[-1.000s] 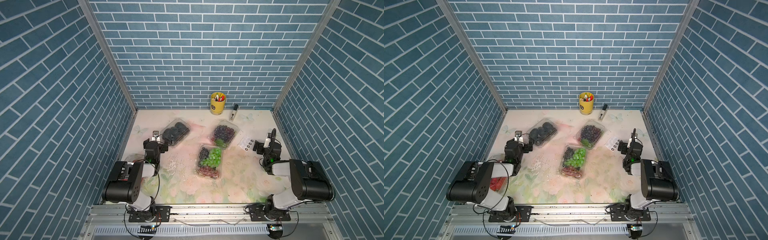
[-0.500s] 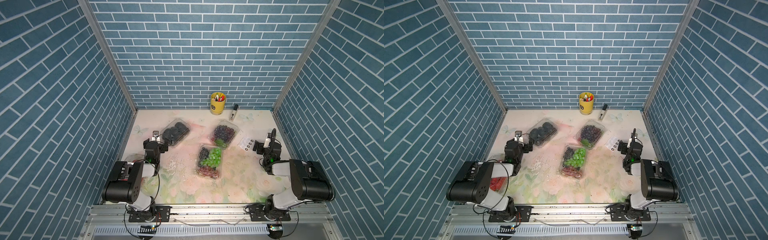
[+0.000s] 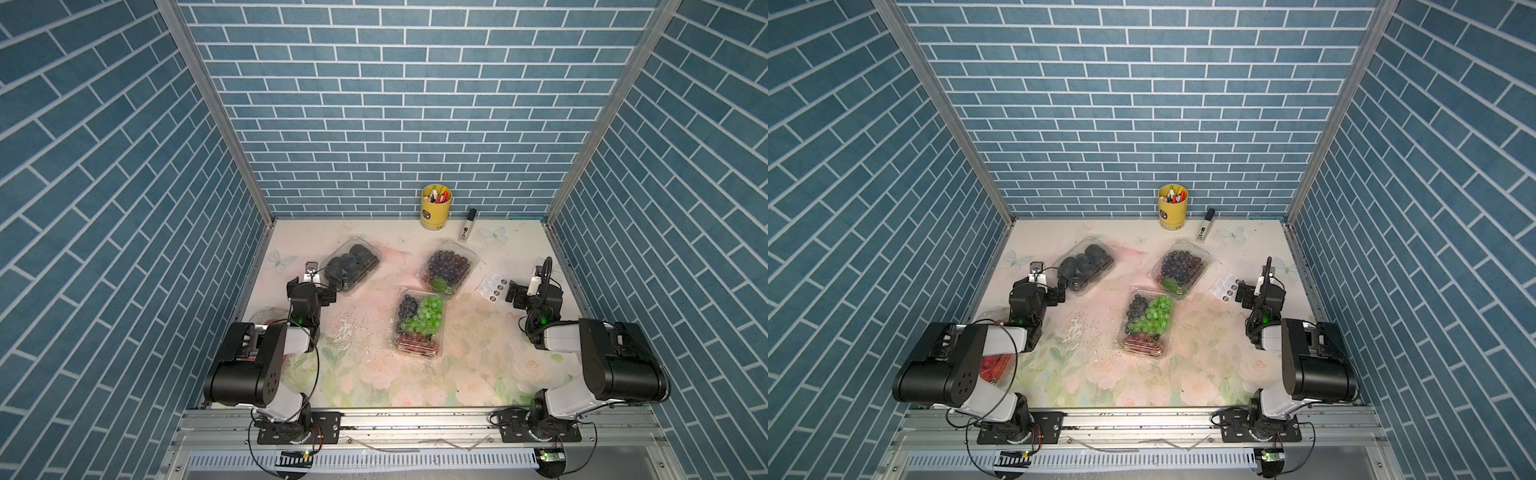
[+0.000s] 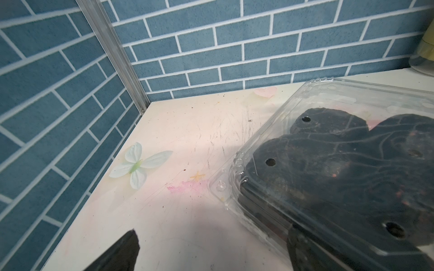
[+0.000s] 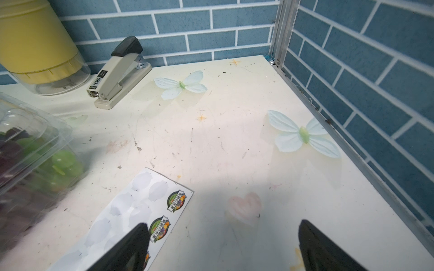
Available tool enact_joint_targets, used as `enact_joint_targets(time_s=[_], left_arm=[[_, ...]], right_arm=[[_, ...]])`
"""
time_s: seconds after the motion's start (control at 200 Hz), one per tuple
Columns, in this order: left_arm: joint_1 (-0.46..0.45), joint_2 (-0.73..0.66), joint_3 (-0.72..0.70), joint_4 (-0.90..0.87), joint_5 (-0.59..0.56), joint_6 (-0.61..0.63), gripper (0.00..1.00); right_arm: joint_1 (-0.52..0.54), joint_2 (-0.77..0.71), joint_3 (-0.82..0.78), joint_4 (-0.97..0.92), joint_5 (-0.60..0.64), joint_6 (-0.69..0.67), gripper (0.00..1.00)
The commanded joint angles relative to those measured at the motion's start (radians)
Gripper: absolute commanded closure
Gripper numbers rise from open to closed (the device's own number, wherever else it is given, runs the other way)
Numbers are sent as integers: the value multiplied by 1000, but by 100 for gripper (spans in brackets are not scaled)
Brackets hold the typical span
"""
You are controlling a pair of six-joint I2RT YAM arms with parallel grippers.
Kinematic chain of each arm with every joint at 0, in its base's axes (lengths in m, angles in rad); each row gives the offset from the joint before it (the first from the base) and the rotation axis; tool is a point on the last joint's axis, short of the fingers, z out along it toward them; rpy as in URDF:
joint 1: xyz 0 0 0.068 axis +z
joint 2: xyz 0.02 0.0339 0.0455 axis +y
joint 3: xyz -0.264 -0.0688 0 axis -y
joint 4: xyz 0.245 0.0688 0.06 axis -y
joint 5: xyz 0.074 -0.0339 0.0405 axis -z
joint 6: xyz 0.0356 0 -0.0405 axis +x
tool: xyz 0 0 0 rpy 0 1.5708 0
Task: Label fruit boxes
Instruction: Pick up the label sticker from the center of the board.
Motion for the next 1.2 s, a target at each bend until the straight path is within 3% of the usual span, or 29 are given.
enact_joint_targets(time_s=[0.0,0.2,0.3,0.4,0.465,0.595,0.65,0.8,0.99,1.09,1.195], left_arm=[[8,2,-1,-19,24,6,0],[15,2,7,-34,24,-6,0],[14,-51,26,-103,-61,-31,0],[4,-153,130,-363,-139,-50,0],[-1,-212,215,-555,-203,-98,0],[2,-310,405,-948,-318,-367,0],[4,-344,461,-1077,-293,-473,0],[9,-442,511,-1242,-132,-642,0],[10,-561,425,-1199,129,-696,0],[-9,-593,382,-1195,194,-708,0],[-87,-618,354,-1203,181,-688,0]], right_arm=[[0,5,19,-1,-7,-46,1],[0,5,21,-2,-8,-45,1],[-2,2,19,1,-6,-44,1],[4,-48,-7,13,57,-27,1],[3,-129,3,-86,110,-9,1],[4,-295,103,-411,273,137,1],[0,-347,160,-573,347,251,1],[-6,-406,274,-865,364,491,1],[-6,-496,242,-830,108,489,1],[-6,-495,265,-876,-13,480,1],[-5,-438,291,-902,-94,473,1]])
